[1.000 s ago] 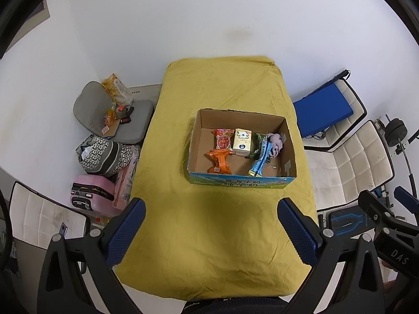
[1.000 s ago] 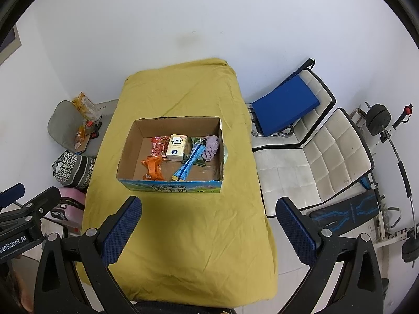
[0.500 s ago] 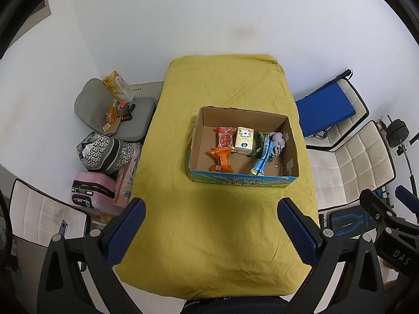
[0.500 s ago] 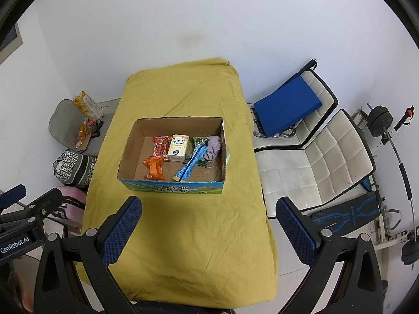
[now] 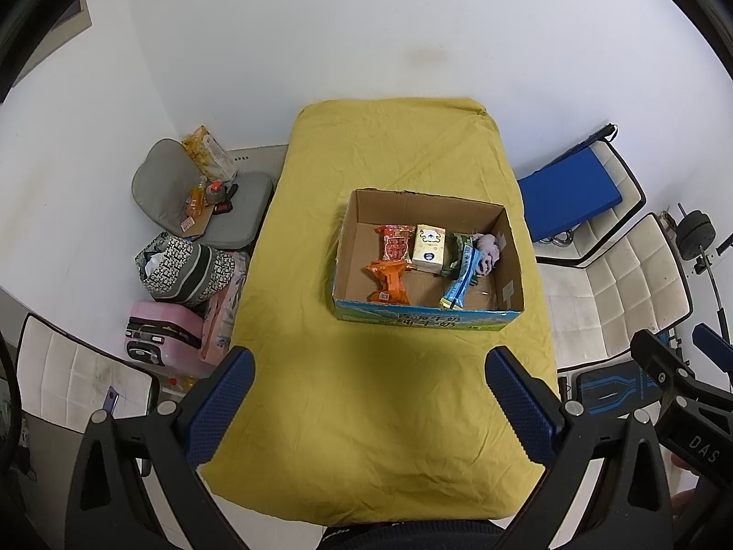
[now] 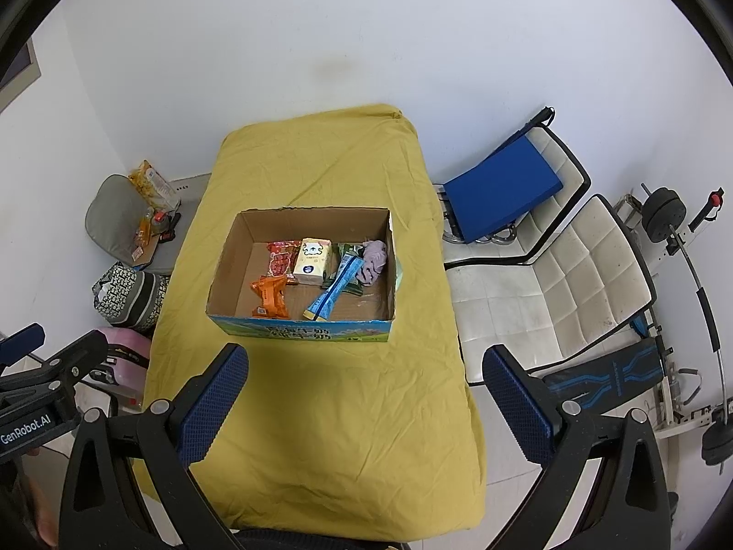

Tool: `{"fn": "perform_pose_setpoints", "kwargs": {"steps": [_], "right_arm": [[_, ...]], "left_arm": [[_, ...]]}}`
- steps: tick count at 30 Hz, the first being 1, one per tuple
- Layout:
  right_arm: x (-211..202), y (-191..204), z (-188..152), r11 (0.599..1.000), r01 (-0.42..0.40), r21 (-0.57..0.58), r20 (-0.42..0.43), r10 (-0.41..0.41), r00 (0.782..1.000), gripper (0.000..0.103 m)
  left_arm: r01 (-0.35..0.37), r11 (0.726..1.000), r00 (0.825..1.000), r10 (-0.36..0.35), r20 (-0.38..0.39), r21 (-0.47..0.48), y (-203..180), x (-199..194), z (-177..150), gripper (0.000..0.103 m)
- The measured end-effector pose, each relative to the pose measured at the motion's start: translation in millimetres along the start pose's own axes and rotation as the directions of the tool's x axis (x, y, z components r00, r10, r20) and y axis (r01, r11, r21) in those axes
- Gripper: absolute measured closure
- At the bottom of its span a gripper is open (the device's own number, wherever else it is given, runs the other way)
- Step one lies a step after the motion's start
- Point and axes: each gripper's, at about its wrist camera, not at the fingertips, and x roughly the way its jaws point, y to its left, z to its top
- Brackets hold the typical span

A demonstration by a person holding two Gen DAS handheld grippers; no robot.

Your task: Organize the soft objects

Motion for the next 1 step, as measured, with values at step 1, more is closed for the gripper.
{"fn": "perform_pose_setpoints", "kwargs": {"steps": [1], "right_arm": [[-0.2, 0.1, -0.2, 1.0, 0.001, 0.0, -0.001, -0.001, 1.0, 0.0]], "left_arm": [[-0.002, 1.0, 1.0, 0.002, 0.0, -0.002, 0.8, -0.7, 0.5, 0.0]]}}
